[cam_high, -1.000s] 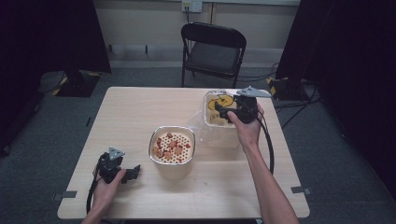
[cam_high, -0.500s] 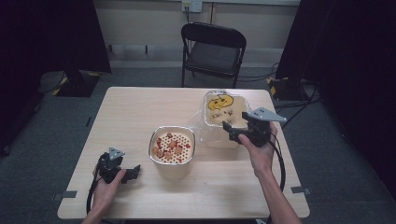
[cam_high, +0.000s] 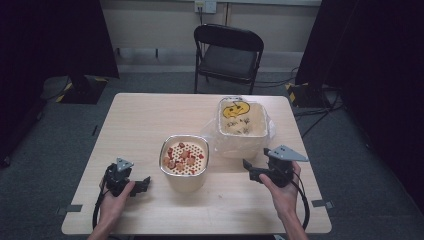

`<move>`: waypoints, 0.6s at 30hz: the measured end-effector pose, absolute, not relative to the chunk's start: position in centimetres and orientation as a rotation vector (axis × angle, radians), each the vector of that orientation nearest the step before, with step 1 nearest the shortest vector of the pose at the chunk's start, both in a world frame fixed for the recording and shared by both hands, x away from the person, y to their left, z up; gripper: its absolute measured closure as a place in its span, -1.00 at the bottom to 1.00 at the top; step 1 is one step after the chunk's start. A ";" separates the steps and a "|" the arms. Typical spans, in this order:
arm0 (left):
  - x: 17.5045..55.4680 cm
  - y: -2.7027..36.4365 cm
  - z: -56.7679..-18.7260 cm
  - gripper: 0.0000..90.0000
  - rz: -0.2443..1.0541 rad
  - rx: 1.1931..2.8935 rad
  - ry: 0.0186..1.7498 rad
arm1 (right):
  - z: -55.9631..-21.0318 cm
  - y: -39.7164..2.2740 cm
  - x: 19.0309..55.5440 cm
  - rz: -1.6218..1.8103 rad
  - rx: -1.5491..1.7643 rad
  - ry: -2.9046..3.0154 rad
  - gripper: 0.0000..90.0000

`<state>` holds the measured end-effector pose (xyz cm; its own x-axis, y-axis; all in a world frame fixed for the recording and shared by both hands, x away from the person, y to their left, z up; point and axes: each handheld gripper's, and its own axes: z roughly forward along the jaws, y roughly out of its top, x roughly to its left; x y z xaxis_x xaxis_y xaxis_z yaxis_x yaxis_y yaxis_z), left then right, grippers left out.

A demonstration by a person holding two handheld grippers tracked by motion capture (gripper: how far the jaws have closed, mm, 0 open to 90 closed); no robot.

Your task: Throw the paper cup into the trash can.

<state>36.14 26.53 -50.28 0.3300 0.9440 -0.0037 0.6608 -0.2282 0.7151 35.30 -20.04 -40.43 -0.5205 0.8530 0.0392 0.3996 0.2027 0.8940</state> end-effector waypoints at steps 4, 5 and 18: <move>36.1 26.5 -50.3 -1.00 0.588 1.977 1.406 | -42.3 -20.5 34.9 1.244 1.204 2.040 -0.68; 36.1 26.5 -50.3 -1.00 0.588 1.977 1.406 | -42.9 -20.5 34.8 1.221 1.208 2.057 -0.68; 36.1 26.5 -50.3 -1.00 0.589 1.977 1.406 | -48.7 -20.4 35.3 1.020 1.331 2.168 -0.66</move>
